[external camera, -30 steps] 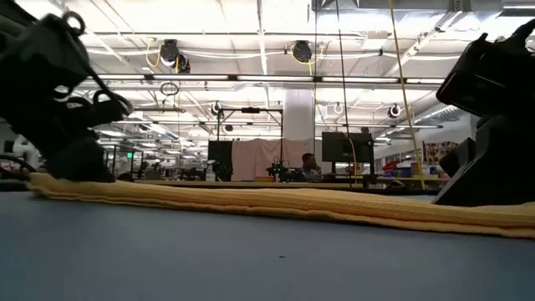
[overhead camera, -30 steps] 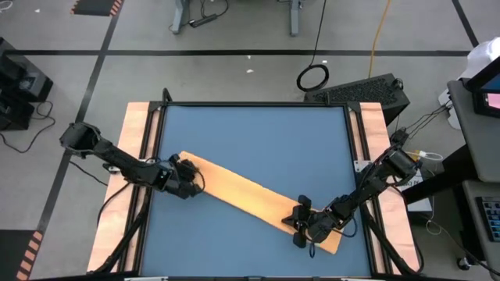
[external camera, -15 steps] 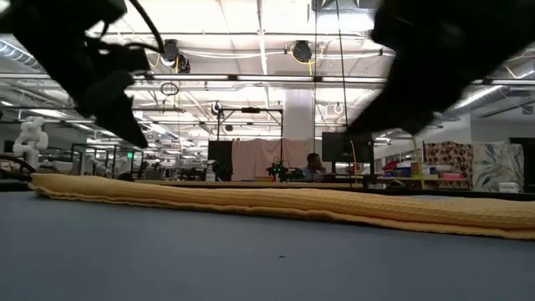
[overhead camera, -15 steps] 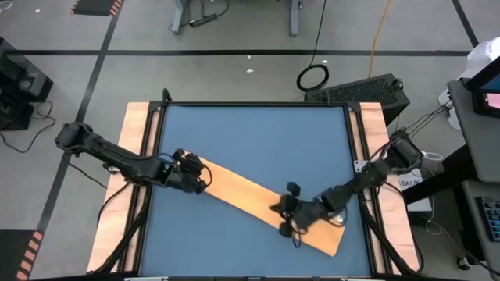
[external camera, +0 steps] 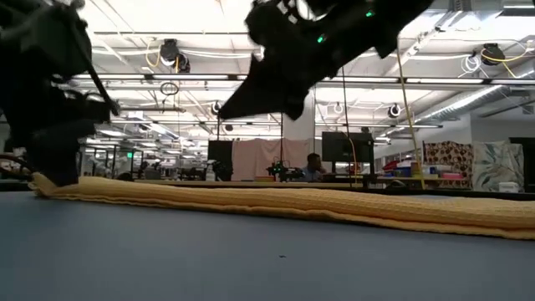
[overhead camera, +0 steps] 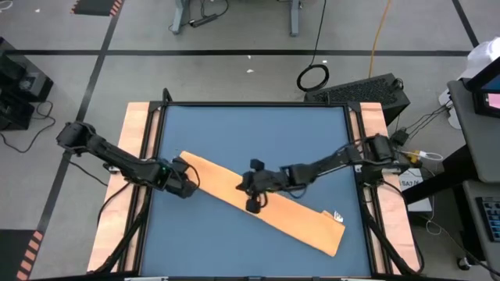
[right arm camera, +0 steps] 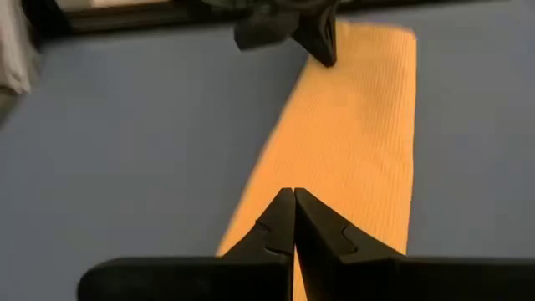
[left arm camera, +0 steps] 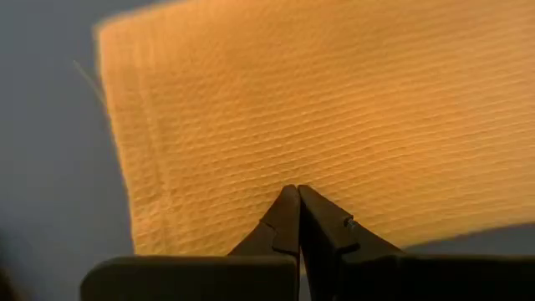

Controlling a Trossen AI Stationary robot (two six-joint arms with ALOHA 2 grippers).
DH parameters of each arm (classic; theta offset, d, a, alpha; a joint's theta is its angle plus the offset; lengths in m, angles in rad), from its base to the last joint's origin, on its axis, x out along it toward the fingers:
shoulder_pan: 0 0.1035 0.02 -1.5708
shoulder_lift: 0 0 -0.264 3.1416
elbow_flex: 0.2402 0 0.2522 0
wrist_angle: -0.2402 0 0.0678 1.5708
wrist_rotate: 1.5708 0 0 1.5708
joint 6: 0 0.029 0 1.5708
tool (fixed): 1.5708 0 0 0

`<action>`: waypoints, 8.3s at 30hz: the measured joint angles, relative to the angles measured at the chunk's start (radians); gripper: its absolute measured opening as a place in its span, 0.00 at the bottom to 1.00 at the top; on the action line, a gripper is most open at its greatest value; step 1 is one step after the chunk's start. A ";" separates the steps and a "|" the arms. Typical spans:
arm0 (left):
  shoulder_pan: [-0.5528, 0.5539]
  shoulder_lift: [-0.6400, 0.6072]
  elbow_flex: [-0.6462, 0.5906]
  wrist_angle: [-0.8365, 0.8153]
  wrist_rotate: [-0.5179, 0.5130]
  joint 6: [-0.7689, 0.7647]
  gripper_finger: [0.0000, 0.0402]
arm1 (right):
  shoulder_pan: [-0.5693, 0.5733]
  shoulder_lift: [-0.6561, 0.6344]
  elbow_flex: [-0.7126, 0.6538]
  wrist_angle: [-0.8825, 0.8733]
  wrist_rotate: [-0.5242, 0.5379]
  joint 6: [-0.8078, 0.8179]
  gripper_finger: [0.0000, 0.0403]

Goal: Roll towel into tight, uniform cylinder
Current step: Fold the orange microfiber cloth

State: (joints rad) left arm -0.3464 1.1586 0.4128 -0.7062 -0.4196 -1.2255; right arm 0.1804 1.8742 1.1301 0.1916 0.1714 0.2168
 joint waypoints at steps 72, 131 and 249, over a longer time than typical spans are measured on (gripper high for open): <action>-0.081 -0.133 0.184 0.148 -0.423 0.429 0.01 | -0.400 0.409 0.497 -0.697 -0.040 -0.134 0.00; 0.680 0.070 0.142 0.683 0.046 0.500 0.49 | 0.008 -0.252 -0.098 -0.697 0.393 0.078 0.00; 0.959 0.638 0.461 0.757 0.193 0.526 0.34 | -0.599 -0.113 0.157 -0.772 -0.224 -0.124 0.00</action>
State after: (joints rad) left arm 0.6128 1.7966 0.8734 0.0512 -0.2263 -0.6993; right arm -0.4187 1.7614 1.2873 -0.5809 -0.0528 0.0925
